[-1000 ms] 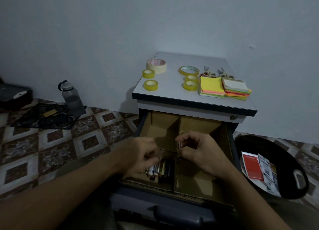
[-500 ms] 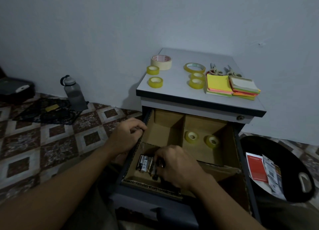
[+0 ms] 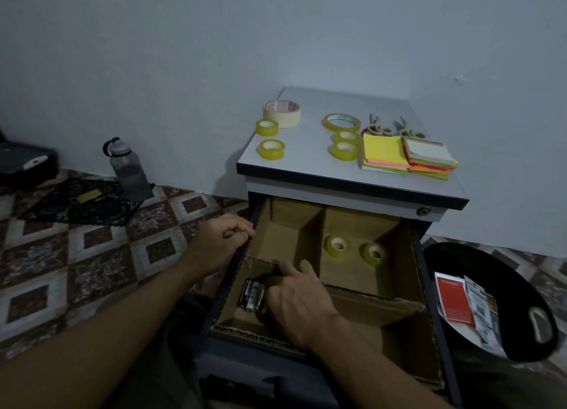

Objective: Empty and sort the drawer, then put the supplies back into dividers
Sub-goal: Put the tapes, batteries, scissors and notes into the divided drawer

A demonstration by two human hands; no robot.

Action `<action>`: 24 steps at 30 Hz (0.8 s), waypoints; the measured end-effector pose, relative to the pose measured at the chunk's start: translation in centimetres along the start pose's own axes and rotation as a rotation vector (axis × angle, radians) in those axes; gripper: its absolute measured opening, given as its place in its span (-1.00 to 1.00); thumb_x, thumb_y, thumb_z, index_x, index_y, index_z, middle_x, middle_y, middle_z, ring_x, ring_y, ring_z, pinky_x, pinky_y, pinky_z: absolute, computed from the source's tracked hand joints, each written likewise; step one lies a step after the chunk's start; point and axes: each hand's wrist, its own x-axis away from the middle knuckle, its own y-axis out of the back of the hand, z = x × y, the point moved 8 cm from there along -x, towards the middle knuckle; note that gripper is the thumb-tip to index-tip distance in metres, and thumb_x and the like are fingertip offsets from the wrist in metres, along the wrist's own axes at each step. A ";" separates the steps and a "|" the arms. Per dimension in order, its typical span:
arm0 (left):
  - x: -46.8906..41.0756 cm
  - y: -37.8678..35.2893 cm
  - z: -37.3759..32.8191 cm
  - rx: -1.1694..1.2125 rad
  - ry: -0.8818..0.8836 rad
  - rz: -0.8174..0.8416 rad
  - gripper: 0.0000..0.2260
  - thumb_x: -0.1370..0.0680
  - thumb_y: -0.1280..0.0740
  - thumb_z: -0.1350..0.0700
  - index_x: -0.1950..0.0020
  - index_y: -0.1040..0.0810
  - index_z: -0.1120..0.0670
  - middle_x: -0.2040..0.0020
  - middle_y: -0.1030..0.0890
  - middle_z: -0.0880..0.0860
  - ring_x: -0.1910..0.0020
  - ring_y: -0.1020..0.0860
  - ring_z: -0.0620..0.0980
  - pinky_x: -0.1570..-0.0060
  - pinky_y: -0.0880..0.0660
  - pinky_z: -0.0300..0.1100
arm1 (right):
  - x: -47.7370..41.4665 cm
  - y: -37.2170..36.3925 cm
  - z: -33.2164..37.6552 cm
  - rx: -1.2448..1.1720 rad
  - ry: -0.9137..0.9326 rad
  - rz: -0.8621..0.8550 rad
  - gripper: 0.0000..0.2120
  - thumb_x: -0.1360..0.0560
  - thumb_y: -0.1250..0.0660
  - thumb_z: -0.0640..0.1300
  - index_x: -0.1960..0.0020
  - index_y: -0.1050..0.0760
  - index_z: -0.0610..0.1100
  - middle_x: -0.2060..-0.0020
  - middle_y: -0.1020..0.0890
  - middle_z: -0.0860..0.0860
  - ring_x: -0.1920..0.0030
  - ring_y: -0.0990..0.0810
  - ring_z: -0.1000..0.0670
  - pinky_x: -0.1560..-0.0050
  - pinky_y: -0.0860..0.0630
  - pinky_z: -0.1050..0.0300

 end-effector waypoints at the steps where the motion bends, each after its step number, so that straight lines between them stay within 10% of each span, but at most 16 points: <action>1: 0.0 0.0 0.0 0.004 -0.003 0.003 -0.84 -0.57 -0.35 0.31 0.06 -0.71 0.13 -0.07 -0.65 -0.01 -0.02 -0.57 -0.30 0.15 -0.44 -0.52 | 0.0 -0.1 0.0 0.007 0.006 -0.013 -0.76 -0.60 -0.22 0.02 -0.15 -0.53 -0.08 -0.18 -0.58 -0.07 -0.26 -0.35 -0.13 -0.15 -0.28 -0.18; 24: 1.0 -0.2 -0.4 -0.016 0.021 0.048 -0.76 -0.56 -0.37 0.28 0.11 -0.67 -0.06 -0.14 -0.61 -0.11 -0.06 -0.55 -0.33 0.00 -0.43 -0.50 | 0.6 1.4 -0.8 -0.192 -0.048 -0.129 -0.77 -0.57 -0.20 0.08 -0.01 -0.53 -0.05 -0.09 -0.59 -0.04 -0.10 -0.44 -0.08 -0.06 -0.31 -0.07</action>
